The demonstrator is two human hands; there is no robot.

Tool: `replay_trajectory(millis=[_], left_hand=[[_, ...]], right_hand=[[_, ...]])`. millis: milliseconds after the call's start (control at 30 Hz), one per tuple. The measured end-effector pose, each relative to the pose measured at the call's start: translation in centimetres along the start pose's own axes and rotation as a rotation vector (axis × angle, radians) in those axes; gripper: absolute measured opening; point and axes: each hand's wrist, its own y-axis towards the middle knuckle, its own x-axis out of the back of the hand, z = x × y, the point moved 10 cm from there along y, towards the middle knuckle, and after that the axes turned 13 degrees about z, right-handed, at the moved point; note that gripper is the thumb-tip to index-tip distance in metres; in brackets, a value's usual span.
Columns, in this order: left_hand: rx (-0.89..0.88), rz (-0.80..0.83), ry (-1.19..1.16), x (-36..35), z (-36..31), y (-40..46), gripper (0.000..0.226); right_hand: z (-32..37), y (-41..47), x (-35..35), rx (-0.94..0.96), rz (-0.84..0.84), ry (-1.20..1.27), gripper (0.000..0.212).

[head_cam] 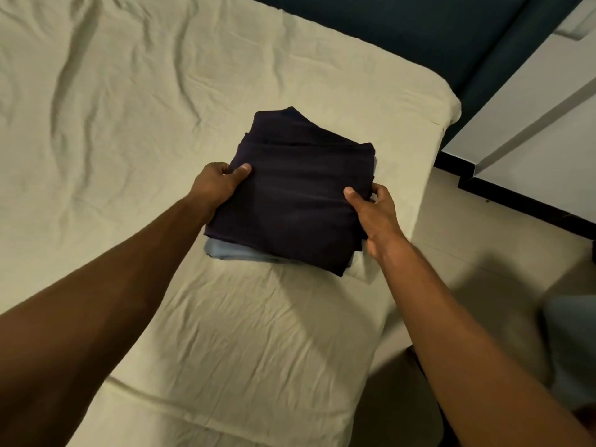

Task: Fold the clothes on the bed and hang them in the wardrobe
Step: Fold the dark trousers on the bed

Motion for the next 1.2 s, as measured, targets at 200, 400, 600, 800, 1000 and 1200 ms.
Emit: replay_trajectory(millis=[200, 400, 600, 800, 1000, 1200], left_hand=[[0.062, -0.217, 0.421, 0.9, 1.1, -3.8, 0.067], [0.206, -0.195, 0.425, 3.1, 8.4, -13.8, 0.059], [0.273, -0.105, 0.214, 4.2, 16.6, -27.6, 0.057], [0.306, -0.235, 0.014, 5.6, 27.5, -46.1, 0.047], [0.369, -0.522, -0.177, 8.0, 37.7, -64.5, 0.046], [0.435, -0.868, -0.176, 10.9, 44.1, -79.4, 0.014]], right_hand=[[0.1, -1.8, 0.9, 0.009, -0.158, -0.284, 0.051], [-3.2, -9.0, 0.5, -0.168, -0.244, -0.332, 0.047], [-5.7, -19.4, -3.6, -0.14, -0.228, -0.603, 0.04], [-12.2, -32.9, -18.0, 0.047, 0.274, -0.971, 0.036], [-19.0, -48.7, -29.4, 0.186, 0.691, -1.155, 0.036], [-24.7, -61.2, -38.7, 0.271, 1.041, -1.323, 0.039]])
